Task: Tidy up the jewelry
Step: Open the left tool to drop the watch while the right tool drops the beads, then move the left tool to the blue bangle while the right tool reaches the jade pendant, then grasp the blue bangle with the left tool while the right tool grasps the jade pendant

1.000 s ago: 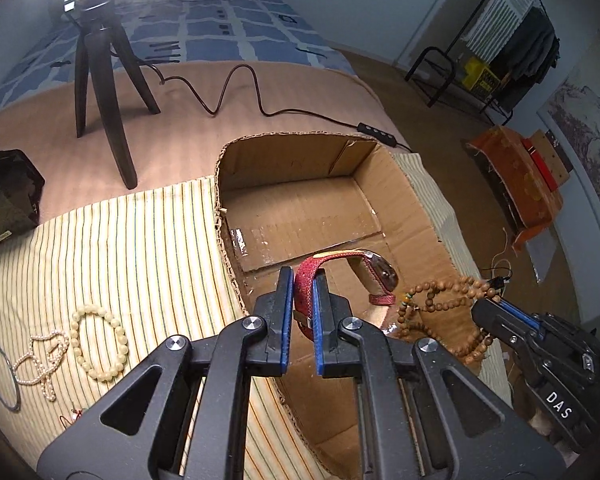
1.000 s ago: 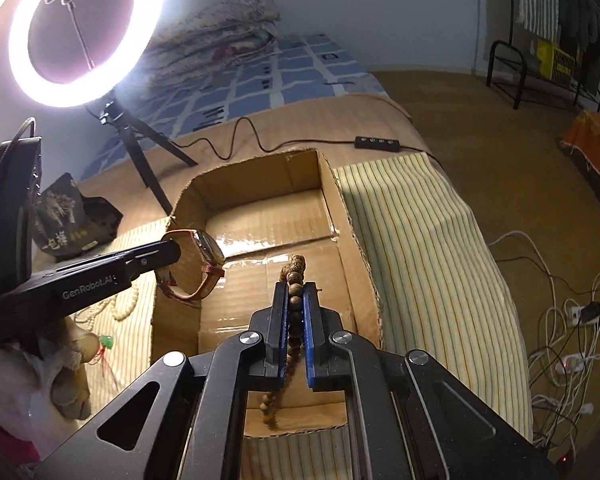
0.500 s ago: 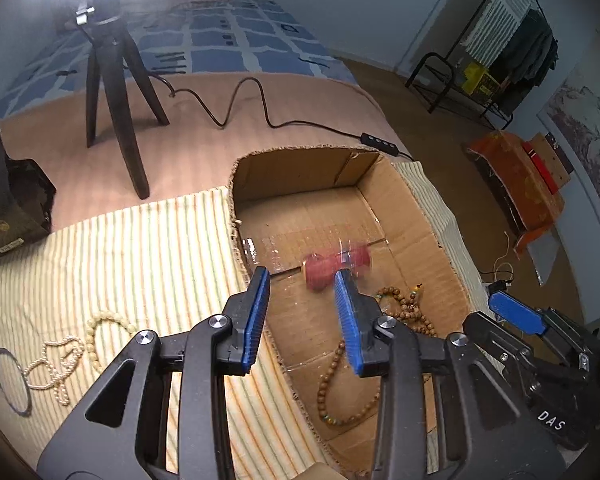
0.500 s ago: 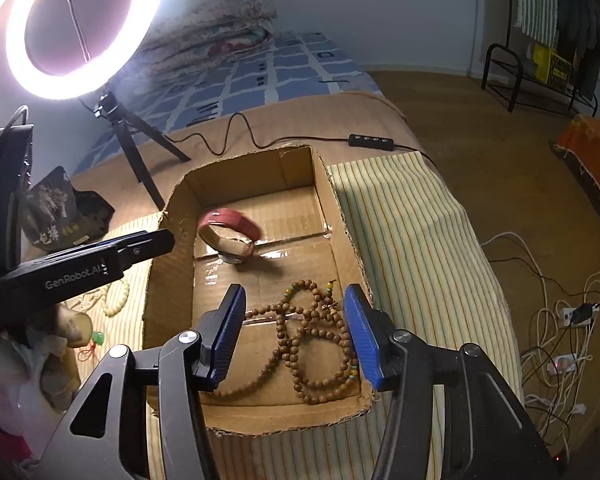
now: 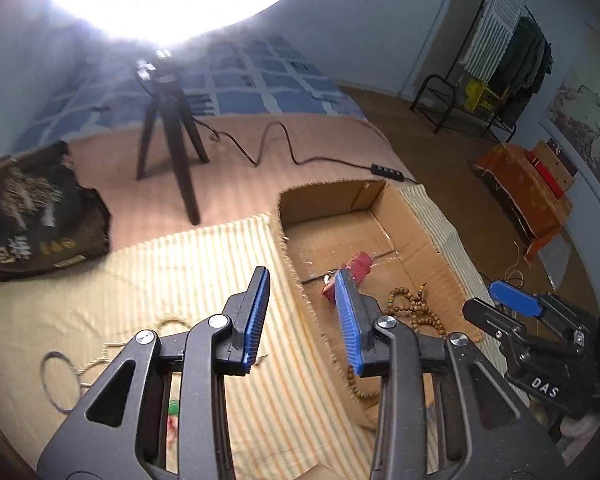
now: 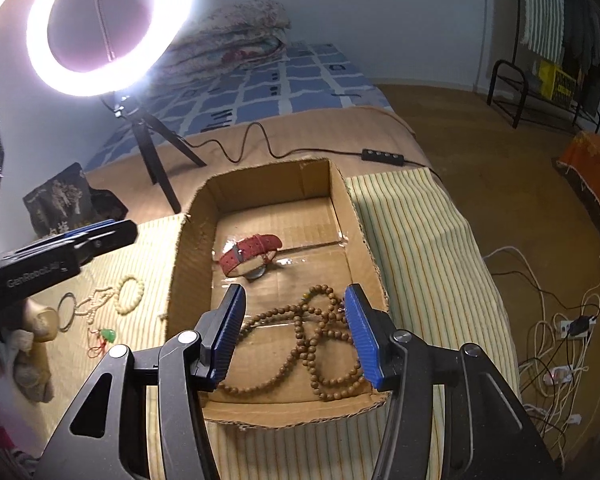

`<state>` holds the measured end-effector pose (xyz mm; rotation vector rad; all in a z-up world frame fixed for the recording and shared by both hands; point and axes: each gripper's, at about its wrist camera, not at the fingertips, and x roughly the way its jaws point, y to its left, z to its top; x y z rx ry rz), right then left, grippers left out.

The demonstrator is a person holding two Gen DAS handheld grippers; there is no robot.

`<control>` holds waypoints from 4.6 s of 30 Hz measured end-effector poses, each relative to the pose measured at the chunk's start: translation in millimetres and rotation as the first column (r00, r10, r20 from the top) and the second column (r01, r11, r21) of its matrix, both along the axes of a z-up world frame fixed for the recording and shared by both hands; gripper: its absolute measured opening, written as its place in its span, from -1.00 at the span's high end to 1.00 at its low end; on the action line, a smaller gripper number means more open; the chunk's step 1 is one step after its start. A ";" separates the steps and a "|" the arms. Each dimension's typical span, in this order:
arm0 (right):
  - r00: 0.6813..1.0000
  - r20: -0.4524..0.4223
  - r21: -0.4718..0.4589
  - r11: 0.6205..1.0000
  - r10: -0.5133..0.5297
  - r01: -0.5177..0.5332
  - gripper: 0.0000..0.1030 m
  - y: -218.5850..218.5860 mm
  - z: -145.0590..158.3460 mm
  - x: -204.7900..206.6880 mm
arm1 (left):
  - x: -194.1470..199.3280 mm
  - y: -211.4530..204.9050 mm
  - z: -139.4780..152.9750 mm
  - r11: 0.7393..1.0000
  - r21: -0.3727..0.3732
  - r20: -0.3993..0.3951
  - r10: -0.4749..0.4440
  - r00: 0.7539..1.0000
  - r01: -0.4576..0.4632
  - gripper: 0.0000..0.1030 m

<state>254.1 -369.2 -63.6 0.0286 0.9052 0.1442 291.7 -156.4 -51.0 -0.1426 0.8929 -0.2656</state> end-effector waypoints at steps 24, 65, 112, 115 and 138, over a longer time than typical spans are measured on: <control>0.979 0.122 -0.030 0.987 0.161 -0.158 -0.52 90.9 26.1 -28.2 | -119.8 120.3 74.6 0.980 0.142 0.259 0.101 0.960 -0.141 0.00; 0.838 -0.133 -0.071 0.838 0.529 -0.541 -0.38 224.8 -85.5 -27.4 | -75.5 266.1 -107.7 0.972 0.087 -0.236 0.233 0.943 -0.219 0.00; 0.786 -0.177 -0.046 0.792 0.593 -0.608 0.68 238.6 -126.5 -8.6 | -59.1 247.6 -133.6 0.989 0.123 -0.218 0.111 0.969 -0.086 -0.17; 0.786 -0.177 -0.046 0.792 0.593 -0.608 0.68 238.6 -127.0 -9.0 | -64.1 246.4 -124.5 0.995 0.060 -0.199 0.088 0.976 -0.077 -0.44; 0.789 -0.166 -0.068 0.792 0.591 -0.607 0.68 237.9 -124.0 -13.6 | -68.5 211.7 -136.5 0.976 0.218 -0.182 0.059 0.981 -0.018 -0.42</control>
